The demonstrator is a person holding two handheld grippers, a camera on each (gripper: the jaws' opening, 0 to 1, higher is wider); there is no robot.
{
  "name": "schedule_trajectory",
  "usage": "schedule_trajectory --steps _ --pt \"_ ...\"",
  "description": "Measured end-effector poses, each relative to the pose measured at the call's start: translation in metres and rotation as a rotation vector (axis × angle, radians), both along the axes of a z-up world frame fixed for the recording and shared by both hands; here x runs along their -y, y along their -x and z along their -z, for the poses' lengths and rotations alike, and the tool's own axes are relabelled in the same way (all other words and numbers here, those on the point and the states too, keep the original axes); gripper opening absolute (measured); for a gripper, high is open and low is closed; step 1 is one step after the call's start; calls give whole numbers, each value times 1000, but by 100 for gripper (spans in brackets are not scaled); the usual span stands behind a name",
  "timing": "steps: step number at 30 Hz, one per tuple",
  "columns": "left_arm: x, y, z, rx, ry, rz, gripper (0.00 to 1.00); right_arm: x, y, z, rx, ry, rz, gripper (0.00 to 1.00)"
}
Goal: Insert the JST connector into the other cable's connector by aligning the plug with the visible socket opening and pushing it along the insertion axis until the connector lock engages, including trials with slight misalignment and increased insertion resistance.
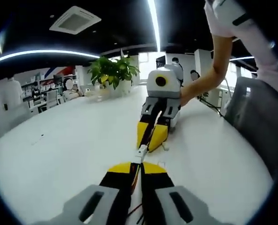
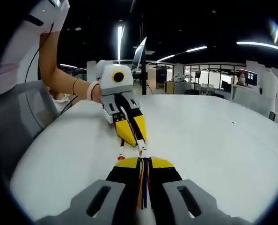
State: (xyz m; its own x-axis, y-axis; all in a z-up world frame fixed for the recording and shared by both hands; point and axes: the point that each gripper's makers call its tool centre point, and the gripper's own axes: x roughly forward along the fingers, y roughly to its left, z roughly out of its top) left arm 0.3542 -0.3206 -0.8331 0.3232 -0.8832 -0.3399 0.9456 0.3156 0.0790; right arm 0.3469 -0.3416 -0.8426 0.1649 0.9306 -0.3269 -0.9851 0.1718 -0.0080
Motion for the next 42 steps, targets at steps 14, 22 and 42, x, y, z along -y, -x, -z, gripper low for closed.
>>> schedule_trajectory --steps 14,22,42 --pt "3 12 -17 -44 67 63 0 -4 9 -17 -51 -80 -76 4" --pt "2 16 -19 -89 102 81 0 -5 15 -22 -81 -106 -103 4" --pt "13 15 -20 -84 107 112 0 -12 9 -11 -23 -64 -131 4"
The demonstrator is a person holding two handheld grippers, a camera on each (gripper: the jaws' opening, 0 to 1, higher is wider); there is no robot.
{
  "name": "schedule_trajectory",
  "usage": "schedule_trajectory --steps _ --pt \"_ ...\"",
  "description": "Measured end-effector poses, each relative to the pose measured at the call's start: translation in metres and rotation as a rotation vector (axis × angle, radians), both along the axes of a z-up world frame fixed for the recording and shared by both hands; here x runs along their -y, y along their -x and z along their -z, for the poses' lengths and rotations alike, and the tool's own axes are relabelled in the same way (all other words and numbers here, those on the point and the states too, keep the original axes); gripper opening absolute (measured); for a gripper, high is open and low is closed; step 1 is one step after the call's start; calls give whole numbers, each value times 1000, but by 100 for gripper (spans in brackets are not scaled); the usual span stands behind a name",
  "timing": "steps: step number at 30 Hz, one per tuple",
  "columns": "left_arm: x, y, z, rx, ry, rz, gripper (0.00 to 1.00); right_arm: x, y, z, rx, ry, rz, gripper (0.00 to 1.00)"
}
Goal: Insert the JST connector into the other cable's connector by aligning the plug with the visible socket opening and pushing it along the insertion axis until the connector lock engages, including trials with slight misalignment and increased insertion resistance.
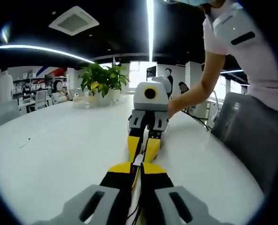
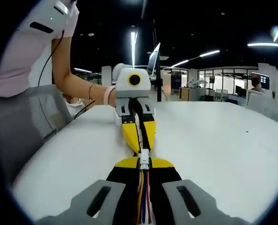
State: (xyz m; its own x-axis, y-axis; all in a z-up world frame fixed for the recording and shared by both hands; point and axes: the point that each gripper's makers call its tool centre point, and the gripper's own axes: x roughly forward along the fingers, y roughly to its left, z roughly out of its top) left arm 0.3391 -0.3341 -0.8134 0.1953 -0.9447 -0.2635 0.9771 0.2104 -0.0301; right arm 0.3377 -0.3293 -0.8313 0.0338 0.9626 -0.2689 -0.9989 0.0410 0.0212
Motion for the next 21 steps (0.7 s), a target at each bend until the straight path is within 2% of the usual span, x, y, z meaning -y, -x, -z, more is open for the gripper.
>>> schedule_trajectory --steps 13,21 --pt "-5 -17 9 -10 -16 -69 0 -5 -18 9 44 24 -1 4" --pt "-11 -24 19 -28 -30 -95 0 -8 -16 12 55 35 -1 5"
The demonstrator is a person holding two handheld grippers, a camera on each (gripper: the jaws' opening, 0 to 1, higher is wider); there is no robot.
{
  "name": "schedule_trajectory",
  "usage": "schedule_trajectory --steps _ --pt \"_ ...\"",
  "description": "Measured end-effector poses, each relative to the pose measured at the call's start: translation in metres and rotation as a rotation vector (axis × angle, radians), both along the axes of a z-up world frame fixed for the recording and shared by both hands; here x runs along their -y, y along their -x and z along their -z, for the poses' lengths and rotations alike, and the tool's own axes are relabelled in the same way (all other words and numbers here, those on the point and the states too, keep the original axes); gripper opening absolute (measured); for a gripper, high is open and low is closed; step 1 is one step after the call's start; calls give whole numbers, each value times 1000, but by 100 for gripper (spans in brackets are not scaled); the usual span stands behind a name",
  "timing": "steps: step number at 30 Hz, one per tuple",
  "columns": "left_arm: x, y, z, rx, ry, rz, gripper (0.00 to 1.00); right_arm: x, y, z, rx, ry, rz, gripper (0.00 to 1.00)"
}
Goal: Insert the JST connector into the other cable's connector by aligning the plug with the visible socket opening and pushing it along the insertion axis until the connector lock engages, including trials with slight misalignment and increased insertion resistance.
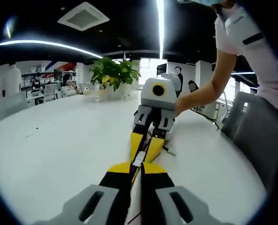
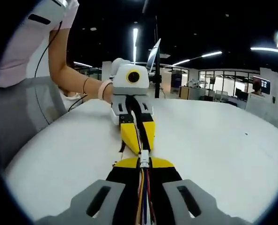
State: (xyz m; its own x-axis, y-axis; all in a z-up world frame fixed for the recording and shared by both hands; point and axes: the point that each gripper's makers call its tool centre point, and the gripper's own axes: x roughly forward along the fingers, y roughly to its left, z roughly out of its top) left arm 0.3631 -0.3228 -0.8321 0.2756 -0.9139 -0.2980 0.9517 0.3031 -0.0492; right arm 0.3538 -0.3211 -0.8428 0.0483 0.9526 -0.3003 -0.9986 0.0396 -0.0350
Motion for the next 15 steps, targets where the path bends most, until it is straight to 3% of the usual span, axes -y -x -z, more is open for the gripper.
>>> schedule_trajectory --steps 9,15 --pt "-5 -2 8 18 -55 -6 2 -5 -1 4 -7 6 3 5" --pt "-5 3 10 9 -70 -2 5 -4 -7 6 -30 5 35 12"
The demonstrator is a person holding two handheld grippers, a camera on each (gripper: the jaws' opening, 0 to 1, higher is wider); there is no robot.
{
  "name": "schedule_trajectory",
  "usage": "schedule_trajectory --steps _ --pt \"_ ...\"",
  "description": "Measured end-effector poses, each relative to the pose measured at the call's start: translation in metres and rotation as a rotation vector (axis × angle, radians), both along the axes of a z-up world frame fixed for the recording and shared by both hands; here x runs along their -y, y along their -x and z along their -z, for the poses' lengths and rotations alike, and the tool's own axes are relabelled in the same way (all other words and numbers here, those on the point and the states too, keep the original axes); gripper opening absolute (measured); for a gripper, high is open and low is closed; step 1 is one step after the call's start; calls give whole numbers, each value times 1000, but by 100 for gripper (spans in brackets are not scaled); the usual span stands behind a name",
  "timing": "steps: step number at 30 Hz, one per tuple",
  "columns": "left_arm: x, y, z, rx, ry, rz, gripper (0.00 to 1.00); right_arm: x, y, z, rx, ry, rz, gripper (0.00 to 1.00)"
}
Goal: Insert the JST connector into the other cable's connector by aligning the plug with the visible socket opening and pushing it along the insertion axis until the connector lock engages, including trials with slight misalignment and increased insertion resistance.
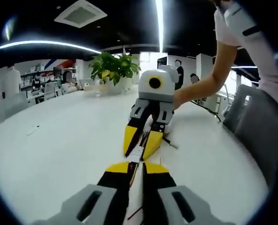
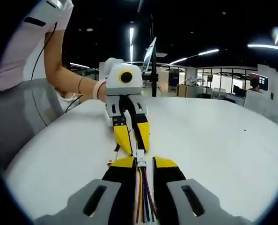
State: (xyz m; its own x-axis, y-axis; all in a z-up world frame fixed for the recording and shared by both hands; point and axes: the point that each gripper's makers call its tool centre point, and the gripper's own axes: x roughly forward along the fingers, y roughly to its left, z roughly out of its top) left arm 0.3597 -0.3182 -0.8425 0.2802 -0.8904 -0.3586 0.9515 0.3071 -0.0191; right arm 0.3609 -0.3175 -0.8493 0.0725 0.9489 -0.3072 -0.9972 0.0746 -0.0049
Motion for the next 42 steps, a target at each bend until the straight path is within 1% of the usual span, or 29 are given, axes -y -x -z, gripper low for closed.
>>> schedule_trajectory --steps 3,6,8,11,15,18,21,23,24,26,29,32,34,35,36,42 --pt "1 0 0 -8 -1 -4 10 1 0 -1 -8 0 10 15" --pt "-1 0 1 -5 -16 -6 12 5 -2 -4 -10 -4 21 16" --pt "-3 -1 2 -4 -30 -12 13 9 -4 -9 -11 -16 29 17" --pt "-5 1 -1 -15 -29 -25 15 12 -6 -19 -18 -40 44 17" --pt "-6 7 -7 -7 -36 -38 17 18 -3 -31 -12 -55 47 16" --pt "-7 8 -14 -5 -23 -56 18 25 2 -35 -6 -33 46 17" --pt "-7 14 -16 4 -38 -47 19 32 8 -37 3 -17 32 15" --pt "-5 19 -19 3 -35 -36 19 37 15 -39 6 -7 20 15" --pt "-4 22 -21 4 -33 -27 19 39 18 -41 -4 -14 15 15" --pt "-3 26 -22 4 -35 -20 19 40 26 -47 -54 -55 4 14" --pt "-1 29 -26 2 -26 -22 19 45 33 -46 -49 -39 -3 13" --pt "-1 30 -26 10 -42 -21 19 48 40 -43 -48 -23 -24 14" --pt "-1 31 -25 6 -44 -20 19 51 43 -35 -42 10 -35 14" --pt "-1 31 -25 5 -48 -19 19 54 43 -28 -29 43 -30 14" --pt "-1 31 -24 5 -48 -20 19 56 41 -25 -27 59 -16 15" --pt "3 32 -25 -2 -35 -22 19 59 53 -19 -45 62 -42 14"
